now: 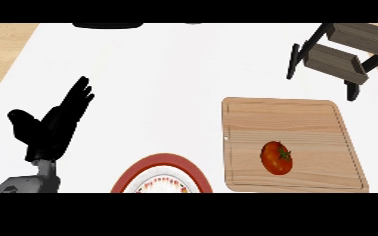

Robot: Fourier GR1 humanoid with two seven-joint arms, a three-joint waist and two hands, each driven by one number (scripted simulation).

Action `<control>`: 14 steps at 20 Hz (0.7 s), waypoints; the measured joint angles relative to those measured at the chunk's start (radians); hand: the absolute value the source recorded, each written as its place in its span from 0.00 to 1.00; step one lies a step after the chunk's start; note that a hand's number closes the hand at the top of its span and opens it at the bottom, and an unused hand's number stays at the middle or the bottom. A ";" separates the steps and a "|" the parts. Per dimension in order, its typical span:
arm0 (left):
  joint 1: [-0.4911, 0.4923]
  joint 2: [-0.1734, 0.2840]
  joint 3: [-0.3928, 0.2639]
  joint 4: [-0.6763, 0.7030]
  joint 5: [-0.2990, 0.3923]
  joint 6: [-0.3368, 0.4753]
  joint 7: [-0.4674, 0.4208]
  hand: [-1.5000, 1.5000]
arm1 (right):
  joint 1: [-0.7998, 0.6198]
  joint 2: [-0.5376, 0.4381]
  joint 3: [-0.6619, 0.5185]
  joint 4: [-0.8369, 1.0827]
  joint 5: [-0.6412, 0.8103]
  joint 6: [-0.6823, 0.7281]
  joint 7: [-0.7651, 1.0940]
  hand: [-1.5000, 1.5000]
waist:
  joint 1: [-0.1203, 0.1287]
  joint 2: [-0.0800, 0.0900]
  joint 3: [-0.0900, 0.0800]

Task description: Pick the pear from the cutting board and place it in the tiered basket

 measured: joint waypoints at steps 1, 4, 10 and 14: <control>0.009 -0.003 -0.002 -0.006 -0.004 0.000 -0.006 0.50 | -0.003 0.008 0.005 0.008 0.012 -0.015 -0.007 1.00 | 0.001 0.000 0.000; -0.004 -0.007 0.006 0.015 -0.008 -0.006 -0.015 0.50 | 0.002 0.027 0.008 0.028 0.040 -0.065 -0.030 1.00 | -0.001 0.001 0.000; -0.007 -0.015 0.009 -0.004 -0.009 -0.010 0.004 0.50 | -0.001 0.090 0.023 0.078 0.103 -0.199 -0.067 1.00 | 0.005 0.002 0.001; -0.017 -0.008 0.019 -0.006 -0.004 -0.019 0.016 0.50 | -0.022 0.129 -0.028 0.115 0.083 -0.295 -0.075 0.00 | 0.005 0.002 0.001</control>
